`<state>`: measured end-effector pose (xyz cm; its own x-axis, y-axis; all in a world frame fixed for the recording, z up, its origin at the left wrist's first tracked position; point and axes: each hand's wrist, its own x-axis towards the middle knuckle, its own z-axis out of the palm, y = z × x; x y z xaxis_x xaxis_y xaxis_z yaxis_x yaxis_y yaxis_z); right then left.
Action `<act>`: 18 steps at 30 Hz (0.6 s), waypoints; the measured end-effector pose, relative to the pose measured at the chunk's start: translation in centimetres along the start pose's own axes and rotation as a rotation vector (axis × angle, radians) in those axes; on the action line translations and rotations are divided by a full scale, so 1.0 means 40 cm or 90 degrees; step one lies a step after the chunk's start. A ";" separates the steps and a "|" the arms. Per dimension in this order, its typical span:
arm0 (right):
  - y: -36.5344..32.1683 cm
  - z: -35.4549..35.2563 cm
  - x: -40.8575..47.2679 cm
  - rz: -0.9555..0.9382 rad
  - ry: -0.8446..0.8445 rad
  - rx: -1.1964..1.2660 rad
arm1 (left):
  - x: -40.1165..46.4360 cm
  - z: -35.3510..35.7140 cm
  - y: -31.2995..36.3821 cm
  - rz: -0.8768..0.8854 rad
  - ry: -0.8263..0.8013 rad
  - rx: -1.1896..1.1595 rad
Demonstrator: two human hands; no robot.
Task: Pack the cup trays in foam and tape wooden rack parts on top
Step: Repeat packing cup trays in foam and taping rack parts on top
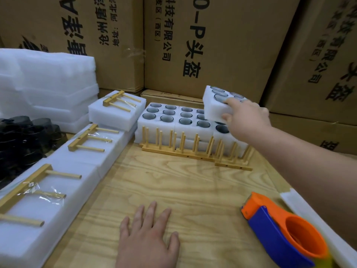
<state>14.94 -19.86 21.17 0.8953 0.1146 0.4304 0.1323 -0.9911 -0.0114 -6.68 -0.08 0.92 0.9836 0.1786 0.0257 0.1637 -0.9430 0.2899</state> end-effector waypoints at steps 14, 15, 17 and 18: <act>-0.116 -0.202 -0.586 -0.158 -0.120 0.097 | 0.050 -0.024 -0.020 0.045 -0.040 -0.200; -0.120 -0.190 -0.624 -0.159 -0.109 0.081 | 0.051 -0.029 -0.021 0.044 -0.047 -0.193; -0.124 -0.164 -0.683 -0.145 -0.083 0.095 | 0.054 -0.035 -0.022 0.042 -0.059 -0.178; -0.126 -0.151 -0.705 -0.148 -0.070 0.098 | 0.050 -0.034 -0.024 0.051 -0.060 -0.161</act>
<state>-13.55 -18.52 14.54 0.8729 0.3525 0.3374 0.3949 -0.9165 -0.0643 -5.00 1.56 1.99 0.9973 0.0686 -0.0277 0.0729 -0.8506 0.5207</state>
